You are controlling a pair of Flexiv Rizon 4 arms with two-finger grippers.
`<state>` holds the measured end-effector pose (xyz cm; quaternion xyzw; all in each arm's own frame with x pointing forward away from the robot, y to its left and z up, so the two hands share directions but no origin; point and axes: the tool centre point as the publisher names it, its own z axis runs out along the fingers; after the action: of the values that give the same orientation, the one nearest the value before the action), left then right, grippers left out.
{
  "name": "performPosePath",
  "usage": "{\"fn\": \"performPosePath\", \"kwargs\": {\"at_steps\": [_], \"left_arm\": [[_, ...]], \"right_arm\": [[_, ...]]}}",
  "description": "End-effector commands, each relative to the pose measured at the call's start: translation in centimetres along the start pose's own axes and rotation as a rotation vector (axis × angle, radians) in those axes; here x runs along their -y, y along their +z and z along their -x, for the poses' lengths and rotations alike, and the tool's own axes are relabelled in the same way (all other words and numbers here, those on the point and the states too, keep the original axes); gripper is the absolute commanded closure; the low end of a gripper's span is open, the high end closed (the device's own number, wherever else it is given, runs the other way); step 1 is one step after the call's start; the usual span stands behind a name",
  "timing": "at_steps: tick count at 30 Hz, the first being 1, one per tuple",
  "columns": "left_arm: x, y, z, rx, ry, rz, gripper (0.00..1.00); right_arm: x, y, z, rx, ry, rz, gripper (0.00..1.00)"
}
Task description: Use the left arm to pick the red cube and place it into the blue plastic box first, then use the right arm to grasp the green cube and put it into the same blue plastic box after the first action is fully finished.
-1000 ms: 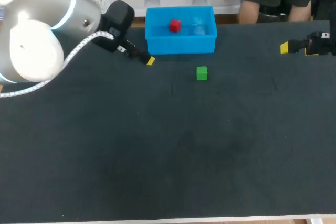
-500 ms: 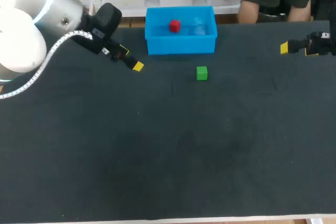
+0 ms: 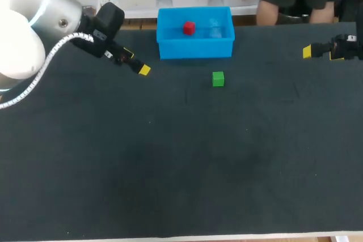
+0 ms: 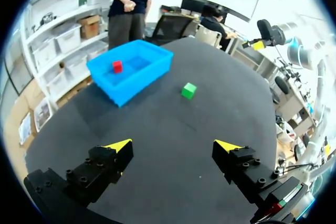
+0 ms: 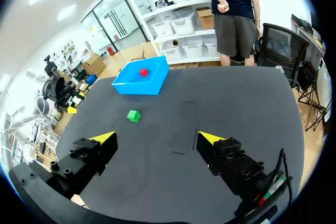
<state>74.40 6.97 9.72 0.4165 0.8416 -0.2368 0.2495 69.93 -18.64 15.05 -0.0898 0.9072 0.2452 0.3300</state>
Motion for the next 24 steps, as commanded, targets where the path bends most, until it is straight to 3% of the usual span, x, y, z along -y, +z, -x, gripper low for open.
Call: {"fn": "performPosePath", "kwargs": {"at_steps": [1,24], "left_arm": [[0.12,-0.13,-0.10,0.003,0.000,0.002,0.00],[0.12,-0.13,-0.10,0.003,0.000,0.002,0.00]], "right_arm": [[-0.03,0.05,0.00,0.000,0.000,-0.002,0.00],[-0.39,-0.05,-0.52,-0.013,0.002,-0.004,0.00]]}}
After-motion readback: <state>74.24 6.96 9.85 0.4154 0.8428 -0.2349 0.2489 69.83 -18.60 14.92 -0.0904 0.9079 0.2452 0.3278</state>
